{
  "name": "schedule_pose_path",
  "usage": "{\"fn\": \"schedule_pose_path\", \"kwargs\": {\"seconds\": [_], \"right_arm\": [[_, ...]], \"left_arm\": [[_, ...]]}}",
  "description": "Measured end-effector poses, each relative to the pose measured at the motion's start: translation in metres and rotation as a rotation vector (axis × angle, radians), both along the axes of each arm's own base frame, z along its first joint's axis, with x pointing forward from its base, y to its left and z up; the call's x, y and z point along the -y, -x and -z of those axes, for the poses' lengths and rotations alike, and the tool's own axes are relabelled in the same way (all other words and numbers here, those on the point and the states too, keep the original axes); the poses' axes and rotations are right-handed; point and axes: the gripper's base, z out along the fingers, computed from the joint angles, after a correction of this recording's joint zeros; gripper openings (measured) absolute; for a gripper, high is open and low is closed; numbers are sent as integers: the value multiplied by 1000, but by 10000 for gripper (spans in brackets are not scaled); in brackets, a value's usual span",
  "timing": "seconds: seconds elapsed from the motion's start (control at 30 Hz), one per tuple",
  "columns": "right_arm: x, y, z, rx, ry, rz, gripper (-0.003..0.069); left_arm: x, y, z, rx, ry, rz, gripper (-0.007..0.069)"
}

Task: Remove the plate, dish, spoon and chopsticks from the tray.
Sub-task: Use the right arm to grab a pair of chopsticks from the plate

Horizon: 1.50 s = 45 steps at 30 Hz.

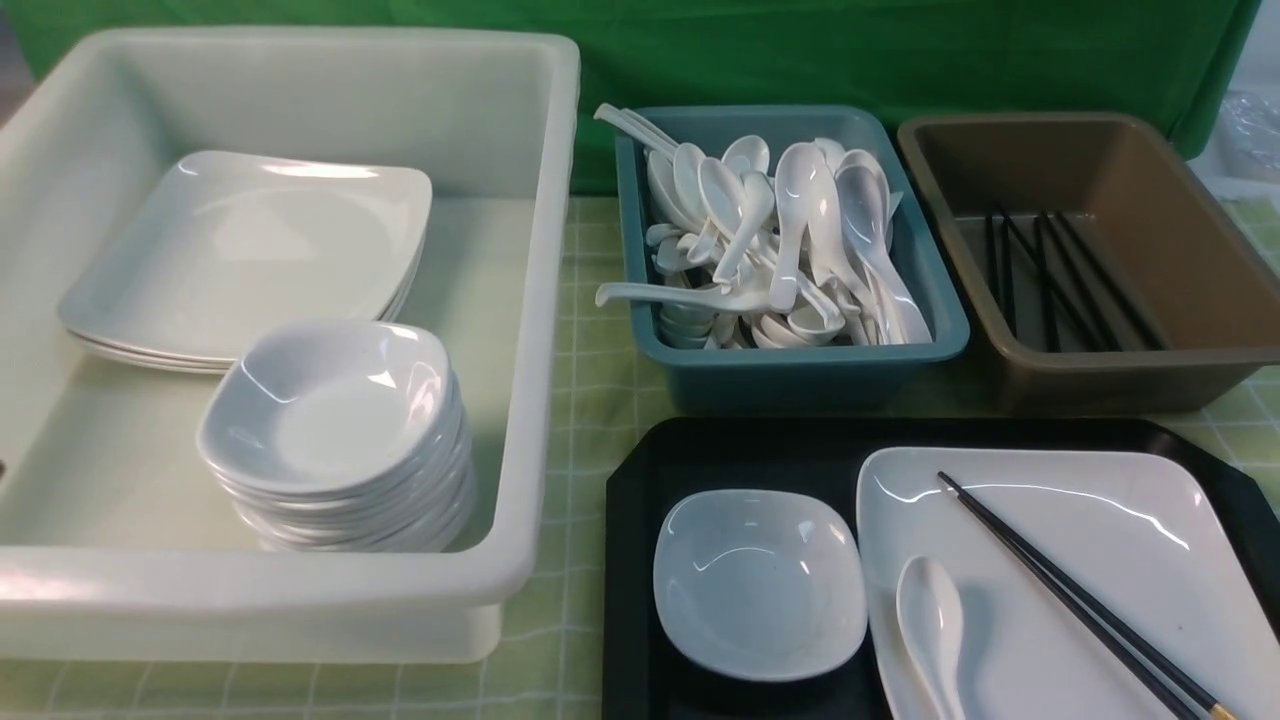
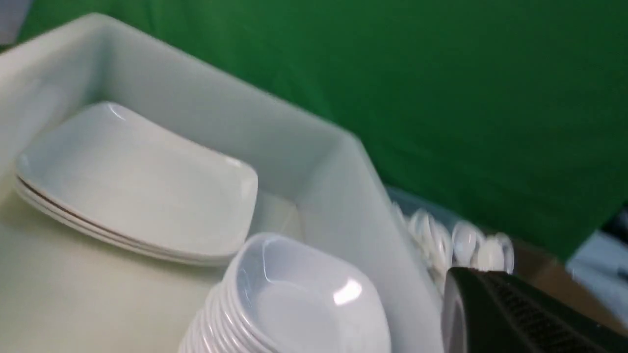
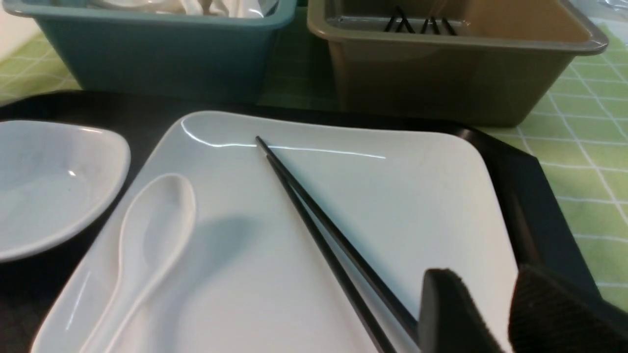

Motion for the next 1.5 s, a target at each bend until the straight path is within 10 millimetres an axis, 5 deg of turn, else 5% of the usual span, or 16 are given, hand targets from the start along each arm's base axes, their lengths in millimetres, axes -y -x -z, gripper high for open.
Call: {"fn": "schedule_pose_path", "kwargs": {"seconds": [0.2,0.43,0.6,0.8,0.93,1.07,1.13,1.3,1.5], "right_arm": [[0,0,0,0,0,0,237],[0,0,0,0,0,0,237],[0,-1,-3,28,-53,11,237],[-1,-4,-21,173,-597,104,237],[0,-4,-28,230,-686,108,237],[-7,-3,-46,52,-551,46,209],[-15,-12,-80,-146,-349,-62,195],[-33,-60,-121,-578,26,-236,199],[-41,-133,-105,-939,306,-254,290]], "left_arm": [[23,-46,-12,-282,-187,309,22],[65,-80,4,-304,-276,527,22],[86,-80,7,-264,-316,622,22],[87,-70,0,-203,-327,660,22],[82,-61,-10,-132,-344,664,22],[77,-53,-18,-67,-345,657,22],[74,-50,-23,-29,-332,643,22],[73,-48,-26,-1,-343,641,22],[70,-40,-27,9,-359,664,22]]}}
